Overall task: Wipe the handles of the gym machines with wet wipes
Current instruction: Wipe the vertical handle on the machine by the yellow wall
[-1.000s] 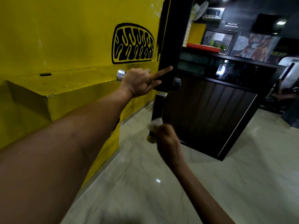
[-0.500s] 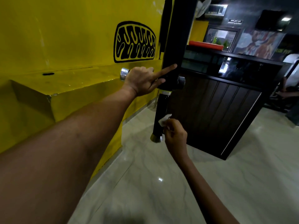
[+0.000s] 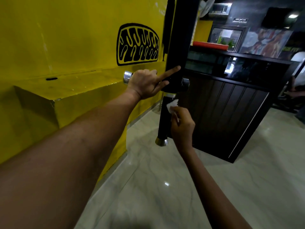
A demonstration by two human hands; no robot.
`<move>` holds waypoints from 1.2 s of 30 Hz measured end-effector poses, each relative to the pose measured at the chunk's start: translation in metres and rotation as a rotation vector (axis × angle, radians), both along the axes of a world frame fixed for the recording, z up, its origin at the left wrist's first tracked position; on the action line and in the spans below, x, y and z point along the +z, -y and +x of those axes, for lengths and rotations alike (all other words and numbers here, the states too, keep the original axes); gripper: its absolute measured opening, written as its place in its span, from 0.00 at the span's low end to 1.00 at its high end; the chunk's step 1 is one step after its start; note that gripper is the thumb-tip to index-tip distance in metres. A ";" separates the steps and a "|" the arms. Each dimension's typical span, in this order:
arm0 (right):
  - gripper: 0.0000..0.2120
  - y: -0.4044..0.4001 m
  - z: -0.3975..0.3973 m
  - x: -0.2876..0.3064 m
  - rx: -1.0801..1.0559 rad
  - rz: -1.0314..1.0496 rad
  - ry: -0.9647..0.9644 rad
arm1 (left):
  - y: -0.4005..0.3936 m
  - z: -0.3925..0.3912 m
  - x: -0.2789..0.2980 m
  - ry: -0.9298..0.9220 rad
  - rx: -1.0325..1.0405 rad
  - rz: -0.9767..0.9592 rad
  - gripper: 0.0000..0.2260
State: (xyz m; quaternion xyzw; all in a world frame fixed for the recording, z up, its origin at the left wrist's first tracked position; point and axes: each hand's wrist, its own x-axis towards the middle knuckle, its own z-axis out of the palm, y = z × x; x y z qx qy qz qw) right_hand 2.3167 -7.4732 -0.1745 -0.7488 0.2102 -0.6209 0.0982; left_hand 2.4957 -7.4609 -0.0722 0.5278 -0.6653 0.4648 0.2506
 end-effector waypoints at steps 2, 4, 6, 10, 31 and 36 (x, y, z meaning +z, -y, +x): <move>0.08 -0.003 -0.004 -0.020 0.032 0.043 0.000 | 0.000 0.002 -0.002 0.003 -0.016 -0.020 0.23; 0.11 -0.008 -0.010 -0.039 0.058 0.101 -0.009 | 0.000 0.003 -0.001 -0.004 -0.024 -0.005 0.23; 0.13 -0.017 -0.014 -0.058 0.063 0.150 -0.023 | -0.002 0.003 -0.001 -0.008 -0.018 0.007 0.23; 0.13 -0.030 -0.018 -0.087 0.014 0.117 -0.062 | -0.001 0.004 0.000 -0.012 0.016 0.034 0.22; 0.16 -0.042 -0.003 -0.059 0.700 1.547 0.722 | -0.001 0.002 0.002 0.019 0.029 0.039 0.22; 0.16 -0.053 -0.004 -0.062 0.939 1.794 0.981 | -0.003 0.002 0.001 0.019 0.033 0.044 0.22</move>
